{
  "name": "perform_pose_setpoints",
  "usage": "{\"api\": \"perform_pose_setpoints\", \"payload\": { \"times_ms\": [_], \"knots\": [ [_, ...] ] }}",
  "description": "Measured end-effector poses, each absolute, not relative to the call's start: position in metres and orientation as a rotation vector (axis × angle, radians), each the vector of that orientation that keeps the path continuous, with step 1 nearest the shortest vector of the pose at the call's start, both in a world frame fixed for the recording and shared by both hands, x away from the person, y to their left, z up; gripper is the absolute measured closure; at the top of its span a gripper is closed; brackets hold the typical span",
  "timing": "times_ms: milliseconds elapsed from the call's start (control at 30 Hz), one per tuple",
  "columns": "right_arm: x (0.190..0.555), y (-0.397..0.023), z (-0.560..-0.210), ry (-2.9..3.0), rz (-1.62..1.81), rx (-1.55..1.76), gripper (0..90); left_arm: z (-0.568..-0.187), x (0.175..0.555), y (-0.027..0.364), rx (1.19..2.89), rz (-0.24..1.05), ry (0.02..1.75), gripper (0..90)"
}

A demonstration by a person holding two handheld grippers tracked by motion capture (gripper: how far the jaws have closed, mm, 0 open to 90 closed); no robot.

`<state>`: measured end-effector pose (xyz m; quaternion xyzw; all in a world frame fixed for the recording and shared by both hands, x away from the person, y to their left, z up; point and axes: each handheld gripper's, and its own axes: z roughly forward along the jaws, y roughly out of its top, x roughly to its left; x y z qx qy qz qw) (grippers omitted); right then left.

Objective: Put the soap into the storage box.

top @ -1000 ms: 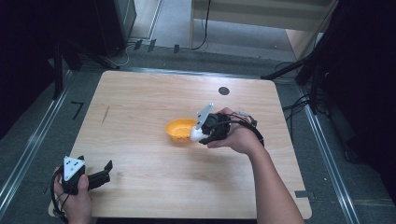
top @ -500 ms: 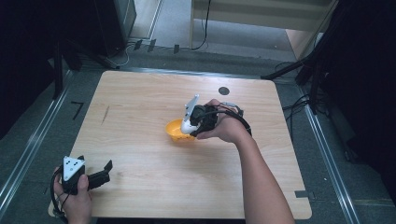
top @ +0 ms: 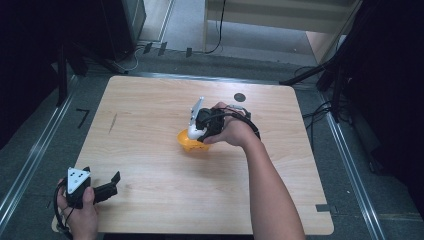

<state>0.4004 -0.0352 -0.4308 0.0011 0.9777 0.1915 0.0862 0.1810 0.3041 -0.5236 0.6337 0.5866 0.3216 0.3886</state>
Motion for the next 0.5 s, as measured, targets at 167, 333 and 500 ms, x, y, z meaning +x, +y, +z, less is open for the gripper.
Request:
{"api": "perform_pose_setpoints", "payload": {
  "times_ms": [167, 333, 500],
  "knots": [
    [0.403, -0.025, -0.436, 2.928, 0.556, -0.008, 50.9, -0.524, 0.181, 0.304, 1.607, 0.817, 1.496, 0.4],
    [0.406, -0.016, -0.445, 2.944, 0.526, -0.038, 50.9, -0.523, 0.181, 0.305, 1.604, 0.812, 1.495, 0.4],
    [0.409, -0.014, -0.449, 2.952, 0.520, -0.028, 50.9, -0.523, 0.181, 0.305, 1.602, 0.811, 1.494, 0.4]
  ]
}}
